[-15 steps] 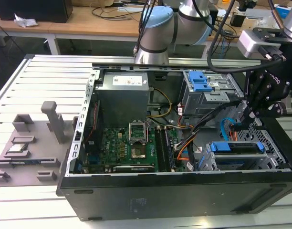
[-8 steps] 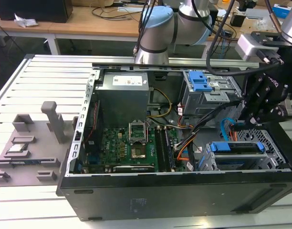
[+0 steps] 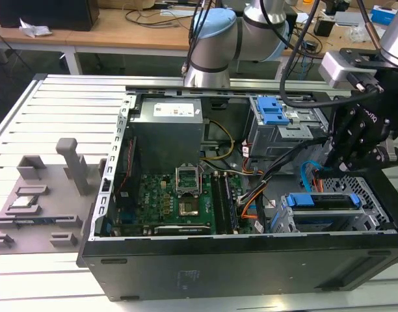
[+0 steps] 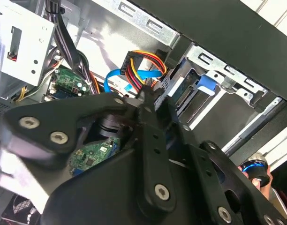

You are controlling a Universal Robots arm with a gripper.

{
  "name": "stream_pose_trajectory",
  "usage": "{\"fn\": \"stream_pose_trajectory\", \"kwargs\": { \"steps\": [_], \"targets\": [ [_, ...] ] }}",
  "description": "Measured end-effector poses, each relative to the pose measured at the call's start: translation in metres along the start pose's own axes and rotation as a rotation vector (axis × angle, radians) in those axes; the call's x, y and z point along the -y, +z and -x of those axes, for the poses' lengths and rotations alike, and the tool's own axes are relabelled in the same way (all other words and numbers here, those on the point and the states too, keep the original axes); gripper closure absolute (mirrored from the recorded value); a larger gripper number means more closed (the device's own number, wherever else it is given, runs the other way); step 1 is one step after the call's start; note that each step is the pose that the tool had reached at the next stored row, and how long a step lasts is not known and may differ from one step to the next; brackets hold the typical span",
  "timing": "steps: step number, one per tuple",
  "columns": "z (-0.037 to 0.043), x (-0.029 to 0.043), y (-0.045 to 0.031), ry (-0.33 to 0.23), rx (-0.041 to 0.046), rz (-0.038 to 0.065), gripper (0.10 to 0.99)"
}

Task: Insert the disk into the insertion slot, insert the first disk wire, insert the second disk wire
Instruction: 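Insert the first disk wire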

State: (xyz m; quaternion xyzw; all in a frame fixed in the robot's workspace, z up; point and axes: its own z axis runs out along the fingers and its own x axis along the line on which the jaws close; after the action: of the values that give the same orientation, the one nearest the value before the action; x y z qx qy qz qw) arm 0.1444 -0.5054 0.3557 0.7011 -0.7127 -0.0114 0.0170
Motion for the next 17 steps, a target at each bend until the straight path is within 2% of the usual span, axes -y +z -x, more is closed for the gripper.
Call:
{"fn": "stream_pose_trajectory", "kwargs": {
  "steps": [1, 2, 3, 7, 12, 15, 17],
  "targets": [
    [0.0, 0.0, 0.0, 0.0, -0.0001, 0.0, 0.867],
    [0.0, 0.0, 0.0, 0.0, -0.0002, 0.0, 0.867],
    [0.0, 0.0, 0.0, 0.0, -0.0003, 0.0, 0.922],
    [-0.001, 0.0, 0.0001, 0.0, -0.0005, 0.0, 0.922],
    [-0.0231, 0.0006, 0.0009, 0.0, -0.0009, 0.0, 0.922],
    [-0.0264, 0.0025, 0.0024, 0.0, -0.0015, 0.0, 0.922],
    [-0.0265, 0.0063, 0.0045, 0.0, -0.0035, 0.0, 0.922]
  ]
}}
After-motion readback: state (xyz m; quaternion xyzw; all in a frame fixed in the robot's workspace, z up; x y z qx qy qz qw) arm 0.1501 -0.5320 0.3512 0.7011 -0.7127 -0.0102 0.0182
